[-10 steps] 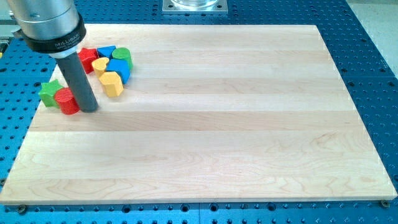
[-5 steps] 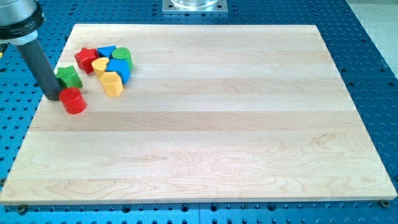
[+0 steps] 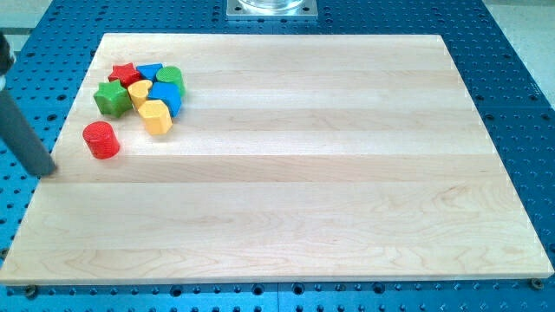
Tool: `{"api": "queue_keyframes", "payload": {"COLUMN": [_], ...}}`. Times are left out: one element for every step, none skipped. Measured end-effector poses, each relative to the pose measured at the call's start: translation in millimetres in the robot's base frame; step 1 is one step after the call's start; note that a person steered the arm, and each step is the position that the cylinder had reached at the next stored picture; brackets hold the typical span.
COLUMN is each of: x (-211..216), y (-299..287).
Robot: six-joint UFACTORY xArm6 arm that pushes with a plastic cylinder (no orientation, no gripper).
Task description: Push the green star and red circle into the group of blocks
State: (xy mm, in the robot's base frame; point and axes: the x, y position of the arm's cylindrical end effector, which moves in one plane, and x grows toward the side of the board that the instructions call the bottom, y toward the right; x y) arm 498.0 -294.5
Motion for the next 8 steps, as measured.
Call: {"api": "queue_keyframes", "payload": {"x": [-4,-46,-49,-35,-42,-56,-71,-67], "y": [37,45,46,56,63,64,72,76]}}
